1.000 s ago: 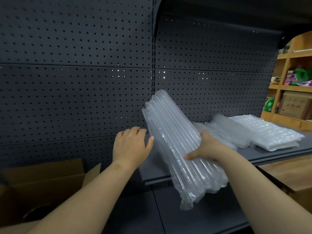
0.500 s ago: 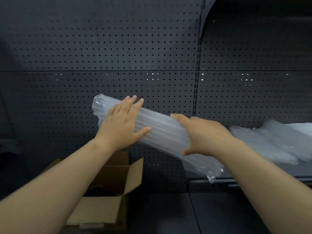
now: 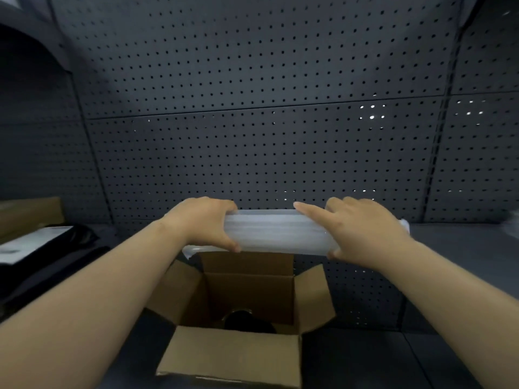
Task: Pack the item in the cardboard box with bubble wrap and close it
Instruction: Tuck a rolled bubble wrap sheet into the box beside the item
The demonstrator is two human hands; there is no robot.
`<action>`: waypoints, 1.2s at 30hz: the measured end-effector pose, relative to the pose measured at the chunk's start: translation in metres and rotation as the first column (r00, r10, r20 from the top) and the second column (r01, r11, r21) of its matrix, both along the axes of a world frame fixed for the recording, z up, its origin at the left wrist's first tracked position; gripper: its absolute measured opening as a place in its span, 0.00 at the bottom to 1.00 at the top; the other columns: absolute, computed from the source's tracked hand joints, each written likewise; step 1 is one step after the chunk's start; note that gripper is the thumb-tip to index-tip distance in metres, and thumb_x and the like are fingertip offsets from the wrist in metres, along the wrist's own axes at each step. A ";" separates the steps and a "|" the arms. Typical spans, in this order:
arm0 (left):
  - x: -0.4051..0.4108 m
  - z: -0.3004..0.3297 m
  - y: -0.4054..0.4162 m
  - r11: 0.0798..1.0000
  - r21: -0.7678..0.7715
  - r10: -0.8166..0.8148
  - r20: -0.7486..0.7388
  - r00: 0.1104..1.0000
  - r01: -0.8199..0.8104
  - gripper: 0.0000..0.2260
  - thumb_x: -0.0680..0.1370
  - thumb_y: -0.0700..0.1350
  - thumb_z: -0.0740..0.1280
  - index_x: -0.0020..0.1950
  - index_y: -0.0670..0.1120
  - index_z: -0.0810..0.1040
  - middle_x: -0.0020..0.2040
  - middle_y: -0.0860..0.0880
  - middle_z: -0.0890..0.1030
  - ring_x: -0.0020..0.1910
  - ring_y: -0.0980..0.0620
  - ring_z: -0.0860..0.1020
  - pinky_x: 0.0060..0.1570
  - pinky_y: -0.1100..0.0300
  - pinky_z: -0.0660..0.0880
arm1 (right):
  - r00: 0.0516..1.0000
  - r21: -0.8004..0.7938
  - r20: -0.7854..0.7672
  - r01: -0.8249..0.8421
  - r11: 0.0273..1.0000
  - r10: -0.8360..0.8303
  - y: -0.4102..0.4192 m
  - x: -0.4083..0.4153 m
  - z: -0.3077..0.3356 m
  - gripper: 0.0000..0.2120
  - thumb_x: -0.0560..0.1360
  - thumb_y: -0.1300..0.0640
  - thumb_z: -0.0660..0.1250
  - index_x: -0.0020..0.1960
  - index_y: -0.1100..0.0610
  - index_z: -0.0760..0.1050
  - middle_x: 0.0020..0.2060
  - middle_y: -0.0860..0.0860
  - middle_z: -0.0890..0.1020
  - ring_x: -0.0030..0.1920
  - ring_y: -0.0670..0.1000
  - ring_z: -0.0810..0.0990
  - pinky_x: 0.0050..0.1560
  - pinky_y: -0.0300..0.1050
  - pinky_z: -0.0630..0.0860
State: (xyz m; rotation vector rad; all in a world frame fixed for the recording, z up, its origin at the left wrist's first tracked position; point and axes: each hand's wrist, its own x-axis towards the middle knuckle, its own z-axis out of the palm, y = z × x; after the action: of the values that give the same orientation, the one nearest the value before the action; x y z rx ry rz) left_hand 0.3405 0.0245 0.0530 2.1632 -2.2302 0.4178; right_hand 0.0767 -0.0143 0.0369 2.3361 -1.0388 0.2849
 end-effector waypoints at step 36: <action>0.149 -0.095 -0.065 0.990 0.065 -0.131 0.022 0.991 0.129 0.25 0.70 0.72 0.60 0.56 0.54 0.71 0.43 0.55 0.75 0.40 0.54 0.76 0.40 0.59 0.74 | 0.913 0.374 0.077 0.346 0.860 -0.401 -0.049 0.120 -0.075 0.16 0.70 0.39 0.65 0.55 0.45 0.71 0.40 0.44 0.77 0.43 0.48 0.78 0.38 0.41 0.71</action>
State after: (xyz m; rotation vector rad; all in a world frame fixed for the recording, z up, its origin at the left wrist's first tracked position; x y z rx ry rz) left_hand 0.4892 -0.0406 -0.0416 2.0365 -2.4128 0.3791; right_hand 0.1968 -0.0634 -0.0384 2.3731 -1.7167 0.1312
